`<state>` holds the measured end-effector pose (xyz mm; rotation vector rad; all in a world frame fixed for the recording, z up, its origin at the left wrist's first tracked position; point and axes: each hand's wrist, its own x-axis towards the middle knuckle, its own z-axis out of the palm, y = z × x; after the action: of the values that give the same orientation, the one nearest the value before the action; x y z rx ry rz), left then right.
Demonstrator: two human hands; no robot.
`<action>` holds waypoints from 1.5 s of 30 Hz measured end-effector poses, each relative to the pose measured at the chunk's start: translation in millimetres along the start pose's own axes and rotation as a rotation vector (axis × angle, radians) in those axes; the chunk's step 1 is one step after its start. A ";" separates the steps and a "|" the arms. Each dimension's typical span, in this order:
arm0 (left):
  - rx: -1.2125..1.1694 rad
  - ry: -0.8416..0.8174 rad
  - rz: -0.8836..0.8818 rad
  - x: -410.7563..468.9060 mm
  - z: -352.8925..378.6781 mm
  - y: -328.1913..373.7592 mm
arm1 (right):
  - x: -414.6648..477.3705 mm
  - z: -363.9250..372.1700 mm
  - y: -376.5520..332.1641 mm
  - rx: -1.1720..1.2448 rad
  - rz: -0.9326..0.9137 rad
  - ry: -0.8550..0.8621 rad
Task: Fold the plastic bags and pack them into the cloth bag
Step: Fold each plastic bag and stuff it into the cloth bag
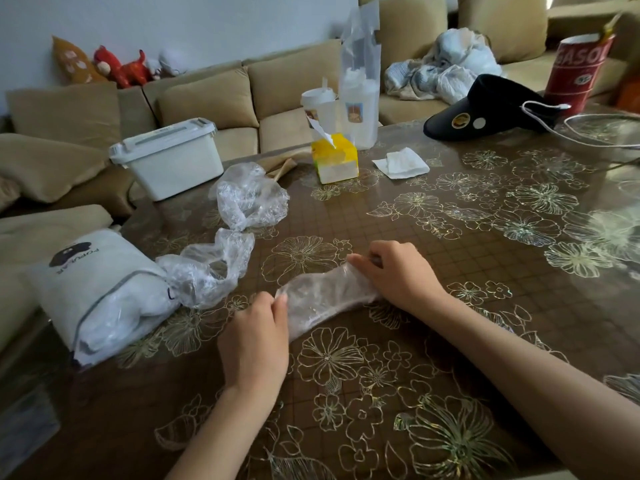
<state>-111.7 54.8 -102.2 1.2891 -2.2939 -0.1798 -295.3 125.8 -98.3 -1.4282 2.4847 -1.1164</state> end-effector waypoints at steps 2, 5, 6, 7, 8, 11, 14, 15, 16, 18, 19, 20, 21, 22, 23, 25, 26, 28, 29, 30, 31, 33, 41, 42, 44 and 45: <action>0.085 -0.014 -0.034 -1.6 -4.3 -0.3 | 1.7 4.5 0.2 -0.105 -0.018 0.016; 0.108 -0.045 -0.105 -4.4 -10.7 -1.0 | 2.4 6.6 1.3 -0.178 -0.044 0.014; 0.094 -0.068 -0.135 -4.2 -12.5 -1.4 | 2.7 6.2 1.2 -0.192 -0.053 0.008; 0.067 -0.088 -0.170 -3.6 -13.9 -1.6 | 3.2 5.8 1.0 -0.193 -0.053 -0.003; 0.038 -0.105 -0.203 -2.4 -15.0 -1.5 | 3.6 4.9 0.5 -0.182 -0.044 -0.009; 0.042 -0.106 -0.244 -1.3 -16.9 1.1 | 3.1 4.3 -0.4 -0.163 -0.016 -0.024; 0.146 -0.082 -0.210 -9.6 -18.2 8.8 | 1.3 5.6 -1.2 -0.210 -0.025 0.002; 0.157 -0.091 -0.204 -10.8 -18.1 10.7 | 0.3 5.8 -1.0 -0.212 -0.022 0.025; 0.144 -0.102 -0.210 -11.3 -17.8 11.7 | -0.9 5.7 -0.8 -0.222 -0.023 0.050; 0.050 -0.115 -0.270 -11.2 -18.3 11.4 | -3.0 5.6 -0.1 -0.286 -0.067 0.094; -0.011 -0.104 -0.302 -9.9 -19.9 11.2 | -3.6 6.3 1.3 -0.311 -0.095 0.108; -0.060 -0.080 -0.326 -9.0 -21.6 11.6 | -3.5 7.0 2.9 -0.329 -0.110 0.104; -0.089 -0.052 -0.323 -8.5 -24.5 13.7 | -2.5 7.0 4.0 -0.331 -0.105 0.095; -0.097 0.009 -0.273 -7.4 -27.8 17.2 | -1.1 6.7 4.3 -0.319 -0.084 0.096; -0.095 0.087 -0.180 -6.4 -31.3 21.7 | 0.2 5.9 3.6 -0.282 -0.083 0.120; -0.101 0.173 0.082 -2.0 -34.8 35.1 | -2.4 0.6 -2.0 -0.135 -0.205 0.268; -0.103 0.156 0.190 0.9 -34.6 42.2 | -7.3 -0.6 -7.3 -0.048 -0.304 0.335; -0.123 0.008 0.277 3.6 -26.8 53.2 | -19.4 -0.3 -13.9 0.049 -0.474 0.266; -0.115 -0.088 0.277 3.5 -19.4 56.1 | -23.8 2.2 -12.8 0.043 -0.527 0.158; -0.064 -0.183 0.264 2.3 -10.9 55.4 | -27.5 5.9 -9.4 0.001 -0.556 0.034; -0.001 -0.271 0.243 -0.1 -3.5 52.8 | -28.5 8.0 -3.6 -0.062 -0.564 -0.088; 0.091 -0.420 0.206 -5.7 7.5 44.8 | -26.9 7.5 7.2 -0.189 -0.511 -0.274; 0.238 -0.474 0.133 -17.5 2.8 22.1 | -28.0 -2.8 4.2 -0.422 -0.331 -0.541; 0.255 -0.483 0.105 -16.8 0.8 16.9 | -28.2 -3.7 3.7 -0.443 -0.327 -0.557; 0.239 -0.539 0.044 -17.8 -2.8 7.4 | -29.0 -4.7 3.1 -0.478 -0.321 -0.580; 0.222 -0.571 0.024 -19.2 -4.5 2.9 | -28.9 -4.5 2.5 -0.487 -0.319 -0.585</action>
<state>-103.6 72.9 -104.1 1.4607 -2.8756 -0.3273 -282.5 151.5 -104.7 -1.9623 2.2073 -0.0427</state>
